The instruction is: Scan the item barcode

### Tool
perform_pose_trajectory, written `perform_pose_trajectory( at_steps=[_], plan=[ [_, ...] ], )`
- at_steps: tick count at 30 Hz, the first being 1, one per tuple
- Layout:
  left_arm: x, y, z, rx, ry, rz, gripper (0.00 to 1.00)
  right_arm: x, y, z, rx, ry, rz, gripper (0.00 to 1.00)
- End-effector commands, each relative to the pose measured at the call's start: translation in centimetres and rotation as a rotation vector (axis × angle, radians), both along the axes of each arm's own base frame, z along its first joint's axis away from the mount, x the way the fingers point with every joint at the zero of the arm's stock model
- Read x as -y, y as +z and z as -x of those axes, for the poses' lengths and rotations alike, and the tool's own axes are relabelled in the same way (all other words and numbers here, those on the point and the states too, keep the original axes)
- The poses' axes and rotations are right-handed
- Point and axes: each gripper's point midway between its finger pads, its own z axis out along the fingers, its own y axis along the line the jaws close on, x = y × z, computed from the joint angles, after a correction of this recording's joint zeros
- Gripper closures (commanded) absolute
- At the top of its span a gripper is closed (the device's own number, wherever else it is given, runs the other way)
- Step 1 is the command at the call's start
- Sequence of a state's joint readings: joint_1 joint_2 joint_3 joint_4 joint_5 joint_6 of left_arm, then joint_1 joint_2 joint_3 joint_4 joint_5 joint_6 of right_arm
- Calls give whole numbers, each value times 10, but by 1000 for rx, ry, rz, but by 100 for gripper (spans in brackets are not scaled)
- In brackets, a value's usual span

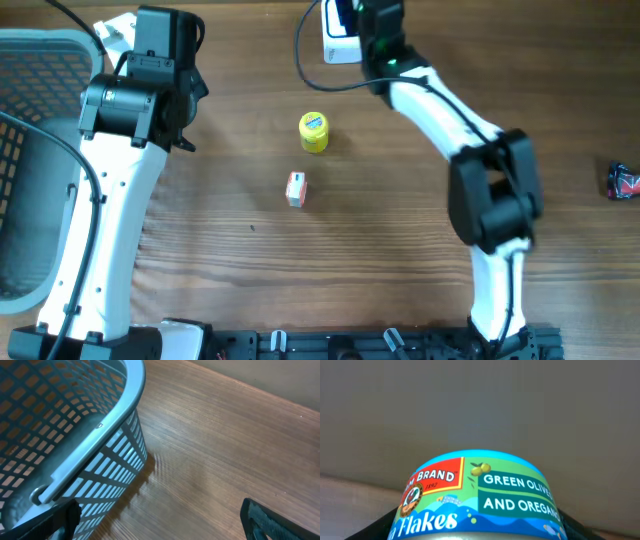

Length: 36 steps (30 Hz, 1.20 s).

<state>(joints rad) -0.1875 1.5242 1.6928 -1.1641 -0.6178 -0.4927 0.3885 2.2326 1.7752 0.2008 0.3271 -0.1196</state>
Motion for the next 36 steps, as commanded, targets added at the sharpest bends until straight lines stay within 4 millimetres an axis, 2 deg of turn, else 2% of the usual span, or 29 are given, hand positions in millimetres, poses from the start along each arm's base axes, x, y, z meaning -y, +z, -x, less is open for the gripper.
perform_pose_trajectory(
  at_steps=[1,3,5,9,13,16,17,18,20,23,27,28,30,33,34,35,36],
  plan=[
    [-1,-1,1,10,16,6,0,62,97,35,32,-184,21,43],
    [6,-1,-2,15,-4,17,0,89,93,49,-56,-233,10,43],
    [19,1,-5,26,-43,18,0,131,76,64,-174,-325,-22,43],
    [77,2,-12,56,-203,79,0,233,16,100,-428,-586,-140,43],
    [134,2,-15,83,-342,124,0,327,-12,142,-553,-816,-243,44],
    [167,-16,-15,34,-427,161,0,384,-20,170,-582,-956,-311,44],
    [178,-26,-15,4,-453,173,0,409,-26,180,-584,-1011,-344,44],
    [187,-36,-16,-25,-471,179,0,423,-32,184,-592,-1028,-374,43],
    [199,-55,-18,-74,-489,168,0,448,-51,188,-608,-1046,-448,43],
    [211,-77,-21,-123,-501,153,0,482,-95,196,-656,-1098,-499,42],
    [219,-87,-22,-143,-513,145,0,504,-152,209,-749,-1157,-517,40],
    [222,-87,-21,-143,-521,146,0,511,-173,216,-784,-1177,-524,39],
    [226,-87,-20,-143,-531,152,0,514,-189,221,-812,-1177,-554,39],
    [229,-89,-18,-151,-539,169,0,520,-201,231,-836,-1197,-605,39],
    [229,-89,-17,-153,-540,168,0,523,-202,235,-837,-1205,-608,35],
    [229,-89,-17,-154,-539,168,0,529,-202,240,-838,-1216,-613,14],
    [228,-89,-17,-156,-539,167,0,534,-202,245,-850,-1208,-601,0]
  ],
)
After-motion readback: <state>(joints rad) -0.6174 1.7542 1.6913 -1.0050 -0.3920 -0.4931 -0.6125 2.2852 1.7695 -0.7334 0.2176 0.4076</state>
